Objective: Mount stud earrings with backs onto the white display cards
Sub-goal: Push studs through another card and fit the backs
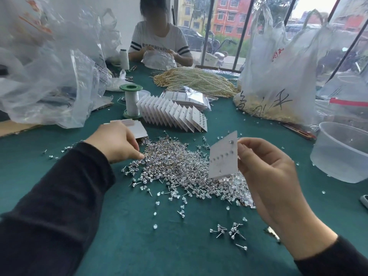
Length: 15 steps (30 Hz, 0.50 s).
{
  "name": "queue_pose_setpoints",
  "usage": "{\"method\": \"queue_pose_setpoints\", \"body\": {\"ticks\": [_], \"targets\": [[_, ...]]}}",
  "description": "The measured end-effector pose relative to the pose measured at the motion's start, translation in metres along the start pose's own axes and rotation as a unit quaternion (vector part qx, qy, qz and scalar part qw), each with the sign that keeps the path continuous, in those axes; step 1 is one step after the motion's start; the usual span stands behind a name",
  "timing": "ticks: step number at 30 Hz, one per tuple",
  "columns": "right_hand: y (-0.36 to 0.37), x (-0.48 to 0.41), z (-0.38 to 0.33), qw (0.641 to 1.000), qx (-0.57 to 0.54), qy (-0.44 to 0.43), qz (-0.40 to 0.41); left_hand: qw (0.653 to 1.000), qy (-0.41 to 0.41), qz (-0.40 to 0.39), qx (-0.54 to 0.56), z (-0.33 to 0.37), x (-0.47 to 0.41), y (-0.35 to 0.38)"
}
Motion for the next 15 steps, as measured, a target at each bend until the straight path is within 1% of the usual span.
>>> {"method": "queue_pose_setpoints", "body": {"ticks": [3,5,6,7,8,10,11,13,15], "targets": [[0.002,0.000,0.004,0.995,-0.080,0.055,-0.006,1.000,0.004,0.004,0.000,0.001,-0.002,0.001],[0.004,-0.001,0.009,0.986,-0.135,0.099,-0.012,0.998,0.035,0.043,-0.001,0.008,-0.002,-0.005],[0.004,-0.001,0.014,0.979,-0.156,0.128,-0.013,0.996,0.059,0.066,0.019,0.013,-0.001,-0.008],[0.005,0.000,0.019,0.971,-0.175,0.160,-0.015,0.992,0.081,0.070,0.068,0.019,0.001,-0.009],[0.006,0.001,0.025,0.962,-0.193,0.193,-0.019,0.983,0.102,0.052,0.143,0.026,0.004,-0.007],[0.010,0.004,0.033,0.943,-0.222,0.247,-0.033,0.948,0.149,-0.023,0.280,0.046,0.013,0.003],[0.013,0.005,0.036,0.934,-0.237,0.264,-0.045,0.931,0.171,-0.052,0.319,0.054,0.017,0.007],[0.020,0.008,0.038,0.918,-0.269,0.281,-0.073,0.906,0.203,-0.087,0.362,0.068,0.025,0.013],[0.025,0.009,0.039,0.912,-0.272,0.289,-0.100,0.892,0.214,-0.110,0.382,0.075,0.029,0.018]]}}
Point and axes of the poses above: each hand's wrist, its own x-axis away from the middle knuckle, its own y-axis out of the palm, z = x × y, the point moved 8 cm from there along -x, towards the middle knuckle, and after that the axes turned 2 degrees about -x, right-handed, at the moved point
